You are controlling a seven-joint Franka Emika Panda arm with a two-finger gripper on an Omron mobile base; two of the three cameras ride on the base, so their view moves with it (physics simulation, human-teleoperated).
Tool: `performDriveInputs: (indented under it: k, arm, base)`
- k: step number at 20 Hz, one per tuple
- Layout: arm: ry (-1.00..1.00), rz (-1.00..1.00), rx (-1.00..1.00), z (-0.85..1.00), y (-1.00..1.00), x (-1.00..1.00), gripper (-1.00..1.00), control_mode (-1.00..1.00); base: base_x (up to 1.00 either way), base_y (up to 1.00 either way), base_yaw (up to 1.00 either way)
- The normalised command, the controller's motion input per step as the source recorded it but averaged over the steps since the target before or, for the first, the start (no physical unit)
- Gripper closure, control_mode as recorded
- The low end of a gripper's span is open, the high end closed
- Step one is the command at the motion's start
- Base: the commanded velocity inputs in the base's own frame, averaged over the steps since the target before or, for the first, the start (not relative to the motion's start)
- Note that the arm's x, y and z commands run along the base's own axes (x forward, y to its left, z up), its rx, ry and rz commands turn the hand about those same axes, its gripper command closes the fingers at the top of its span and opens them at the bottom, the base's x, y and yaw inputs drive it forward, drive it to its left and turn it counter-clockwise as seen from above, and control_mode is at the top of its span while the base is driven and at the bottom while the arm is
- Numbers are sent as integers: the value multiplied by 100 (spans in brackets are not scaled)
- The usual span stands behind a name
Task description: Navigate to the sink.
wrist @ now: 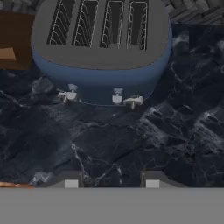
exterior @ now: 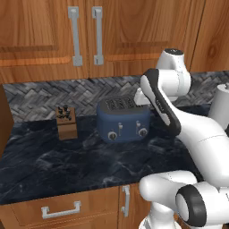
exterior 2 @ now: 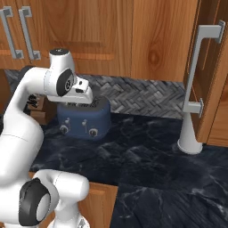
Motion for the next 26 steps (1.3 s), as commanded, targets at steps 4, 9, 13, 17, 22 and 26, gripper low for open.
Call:
performDriveInputs:
  k: [4,9,13,17,22,26]
  arm:
    - [1,0,0,0,0,-21,-100,-100]
    - [0,0,3,0,6,-98,-100,-100]
    - [0,6,1,-5,36,-100,-100,-100]
    - [2,6,0,-21,39,-94,-100,-100]
    - [4,1,0,-4,3,-20,-100,100]
    - [0,0,0,0,0,0,-100,100]
  base:
    - [0,0,0]
    - [0,0,0]
    - [0,0,0]
    - [0,0,0]
    - [-1,0,0]
    - [-92,71,19]
